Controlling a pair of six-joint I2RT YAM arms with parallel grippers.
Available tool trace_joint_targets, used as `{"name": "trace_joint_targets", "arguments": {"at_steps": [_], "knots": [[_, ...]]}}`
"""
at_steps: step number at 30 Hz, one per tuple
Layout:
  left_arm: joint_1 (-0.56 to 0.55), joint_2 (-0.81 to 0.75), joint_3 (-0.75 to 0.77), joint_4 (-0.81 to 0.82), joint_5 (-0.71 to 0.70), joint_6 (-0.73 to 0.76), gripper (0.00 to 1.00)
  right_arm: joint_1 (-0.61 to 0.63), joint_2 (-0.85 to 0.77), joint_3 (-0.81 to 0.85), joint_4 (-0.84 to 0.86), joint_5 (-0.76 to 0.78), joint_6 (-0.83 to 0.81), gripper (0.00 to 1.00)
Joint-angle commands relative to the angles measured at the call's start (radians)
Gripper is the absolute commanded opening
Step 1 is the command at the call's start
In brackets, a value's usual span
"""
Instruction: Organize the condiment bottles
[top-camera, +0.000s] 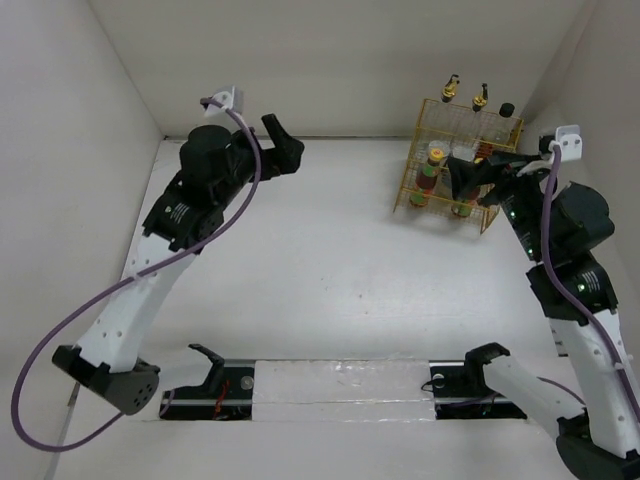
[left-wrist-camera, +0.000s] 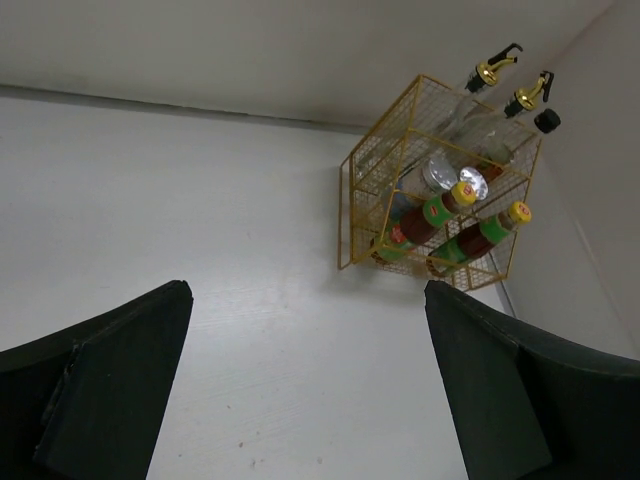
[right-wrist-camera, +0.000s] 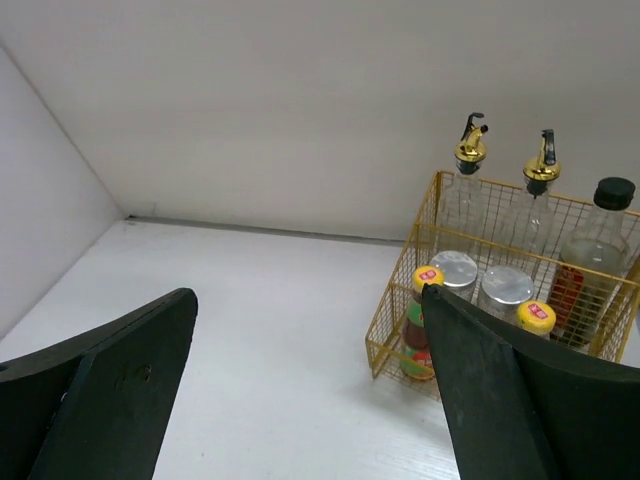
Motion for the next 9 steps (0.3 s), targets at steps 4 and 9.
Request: {"name": "trace_joint_targets", "arguments": {"at_steps": [4,9], "knots": [[0.016,-0.175,-0.136,0.113,-0.103,-0.061,0.99,0.028,-0.093,-0.041,-0.086,0.080,0.009,0.99],[0.016,-0.215,-0.158,0.110,-0.083,-0.070,0.99,0.028,-0.103,-0.041,-0.098,0.071,0.009,0.99]]}}
